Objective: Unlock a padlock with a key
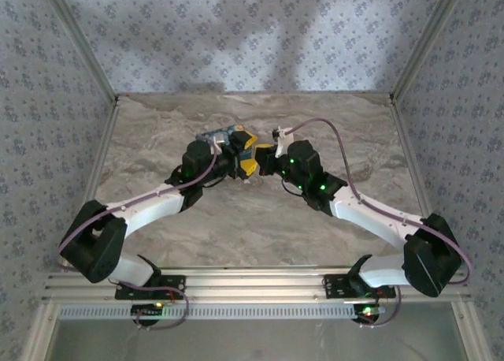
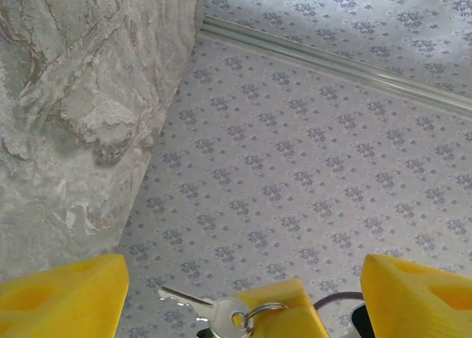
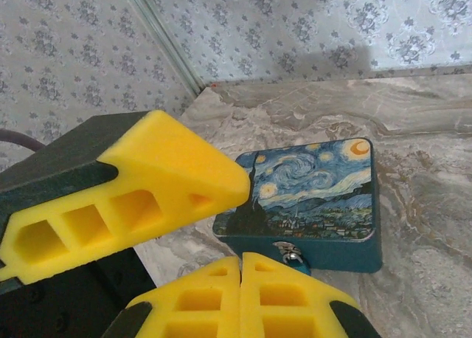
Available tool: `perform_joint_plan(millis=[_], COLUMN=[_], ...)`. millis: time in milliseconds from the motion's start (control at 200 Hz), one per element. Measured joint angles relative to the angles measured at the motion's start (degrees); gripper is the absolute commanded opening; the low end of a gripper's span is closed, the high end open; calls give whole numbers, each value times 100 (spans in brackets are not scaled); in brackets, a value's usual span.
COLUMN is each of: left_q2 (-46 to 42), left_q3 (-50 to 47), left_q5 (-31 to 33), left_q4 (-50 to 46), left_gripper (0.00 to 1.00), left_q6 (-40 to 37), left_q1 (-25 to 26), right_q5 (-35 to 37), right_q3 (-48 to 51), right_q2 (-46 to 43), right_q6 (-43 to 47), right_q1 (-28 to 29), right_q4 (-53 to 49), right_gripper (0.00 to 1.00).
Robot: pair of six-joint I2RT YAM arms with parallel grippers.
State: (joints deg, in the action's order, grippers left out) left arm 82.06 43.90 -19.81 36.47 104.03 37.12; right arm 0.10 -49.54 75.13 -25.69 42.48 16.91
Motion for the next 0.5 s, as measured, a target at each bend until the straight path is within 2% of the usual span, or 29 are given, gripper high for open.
perform_joint_plan(millis=[500], left_q2=[26], left_q3=[-120], left_q5=[142], left_q4=[146], left_gripper=[71], left_q6=[107], left_q1=[2], right_q5=[-380], right_q3=[-13], right_q2=[31], right_q6=[-4], right_q1=[0], right_q4=[-136], right_gripper=[0])
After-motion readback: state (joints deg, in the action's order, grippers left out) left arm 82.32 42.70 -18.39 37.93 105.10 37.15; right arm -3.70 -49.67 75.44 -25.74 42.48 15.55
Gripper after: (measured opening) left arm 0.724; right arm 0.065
